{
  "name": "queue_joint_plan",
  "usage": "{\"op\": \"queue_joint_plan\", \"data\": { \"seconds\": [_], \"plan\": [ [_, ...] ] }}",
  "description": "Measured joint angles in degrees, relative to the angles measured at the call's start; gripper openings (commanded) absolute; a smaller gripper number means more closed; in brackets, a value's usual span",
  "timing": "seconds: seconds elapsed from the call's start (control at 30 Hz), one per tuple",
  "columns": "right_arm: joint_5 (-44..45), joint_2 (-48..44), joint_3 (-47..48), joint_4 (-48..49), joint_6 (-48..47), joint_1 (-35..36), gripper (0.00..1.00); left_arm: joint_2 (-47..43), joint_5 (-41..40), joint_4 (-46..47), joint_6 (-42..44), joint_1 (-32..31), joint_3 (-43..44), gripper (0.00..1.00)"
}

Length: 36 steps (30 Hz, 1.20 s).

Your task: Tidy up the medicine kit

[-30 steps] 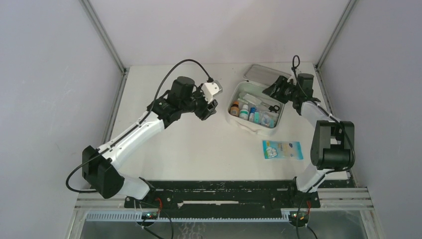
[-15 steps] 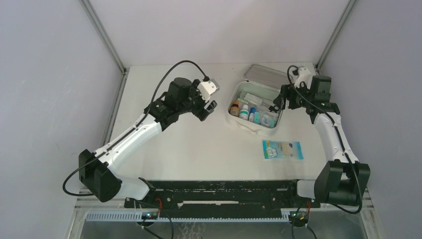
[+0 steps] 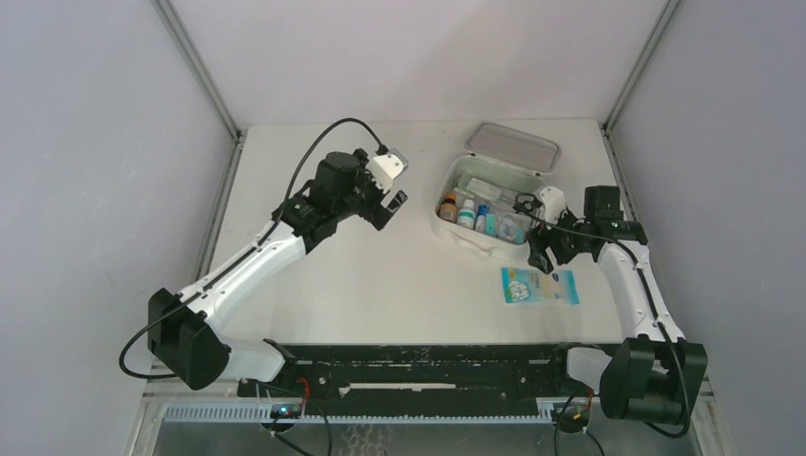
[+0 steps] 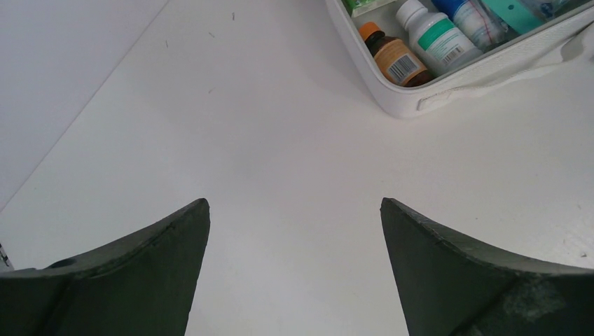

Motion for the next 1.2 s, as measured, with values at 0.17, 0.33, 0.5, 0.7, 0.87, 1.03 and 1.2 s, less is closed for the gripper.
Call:
{"op": "queue_joint_plan", "data": {
  "seconds": [0.17, 0.33, 0.5, 0.7, 0.87, 1.03, 1.2],
  "plan": [
    [2.0, 0.1, -4.0, -2.8, -4.7, 0.0, 0.70, 0.0, -0.3, 1.1, 0.0, 0.6, -0.8, 0.95],
    [2.8, 0.2, -5.5, -1.7, -3.7, -0.5, 0.73, 0.0, -0.2, 1.8, -0.2, 0.6, -0.8, 0.95],
    [2.1, 2.8, -3.1, 3.3, 2.4, -0.6, 0.72, 0.2, 0.4, 2.0, -1.0, 0.7, -0.8, 0.94],
    [-1.4, 9.2, 3.4, 8.6, 8.9, -0.2, 0.68, 0.7, 0.5, 2.6, -1.5, 0.7, -0.9, 0.94],
    [-2.1, 11.3, 4.9, 9.0, 7.9, 3.6, 0.68, 0.8, 0.5, 3.0, -1.5, 0.7, -1.3, 0.94],
    [-2.1, 10.1, 4.1, 4.5, -0.3, 5.6, 0.71, 0.8, 0.2, 3.2, -1.4, 0.9, -2.7, 0.95],
    [1.2, 4.0, -2.6, -0.3, -8.7, 6.7, 0.74, 0.7, 0.2, 3.5, -1.4, 2.0, -2.8, 0.95]
  ]
}}
